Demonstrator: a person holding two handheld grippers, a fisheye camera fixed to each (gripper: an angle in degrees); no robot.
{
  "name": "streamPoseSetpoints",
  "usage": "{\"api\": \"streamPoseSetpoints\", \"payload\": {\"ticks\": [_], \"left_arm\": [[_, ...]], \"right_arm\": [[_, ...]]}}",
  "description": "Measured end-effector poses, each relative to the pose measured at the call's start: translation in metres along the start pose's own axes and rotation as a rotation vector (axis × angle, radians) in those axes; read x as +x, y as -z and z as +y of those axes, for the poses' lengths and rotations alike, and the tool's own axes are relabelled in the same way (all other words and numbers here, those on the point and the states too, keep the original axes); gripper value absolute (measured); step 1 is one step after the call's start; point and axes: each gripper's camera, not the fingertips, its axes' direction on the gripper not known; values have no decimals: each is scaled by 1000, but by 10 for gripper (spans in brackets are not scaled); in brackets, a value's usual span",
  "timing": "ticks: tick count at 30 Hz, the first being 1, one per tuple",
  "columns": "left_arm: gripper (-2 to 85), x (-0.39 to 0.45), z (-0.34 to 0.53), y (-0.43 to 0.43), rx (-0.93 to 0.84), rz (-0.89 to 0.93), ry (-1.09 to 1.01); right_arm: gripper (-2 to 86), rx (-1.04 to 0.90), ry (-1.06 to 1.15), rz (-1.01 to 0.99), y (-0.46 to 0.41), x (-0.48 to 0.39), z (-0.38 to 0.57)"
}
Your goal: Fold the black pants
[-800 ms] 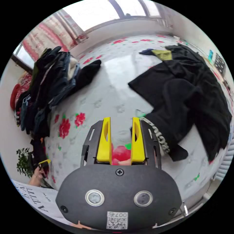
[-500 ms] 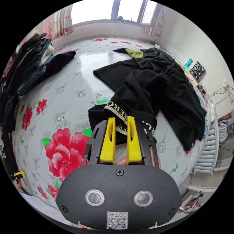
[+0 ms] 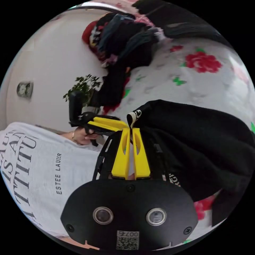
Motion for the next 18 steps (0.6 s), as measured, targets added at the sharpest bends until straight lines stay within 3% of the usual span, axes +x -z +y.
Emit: {"api": "streamPoseSetpoints", "payload": {"ticks": [2, 5, 7, 12, 14, 18], "left_arm": [[55, -6, 21, 15, 23, -41, 35], [61, -21, 60, 46, 100, -79, 101], [65, -30, 84, 62, 139, -105, 142], [80, -44, 134, 77, 181, -147, 192], [86, -43, 137, 71, 172, -122, 182], [99, -32, 126, 42, 113, -133, 101]], "right_arm": [[14, -40, 117, 38, -41, -68, -20], [34, -121, 275, 57, -48, -110, -30], [43, -93, 267, 115, -32, -112, -26], [66, 159, 9, 318, 53, -73, 18], [78, 295, -226, 414, 96, -44, 60], [87, 353, -460, 438, 124, -15, 108]]}}
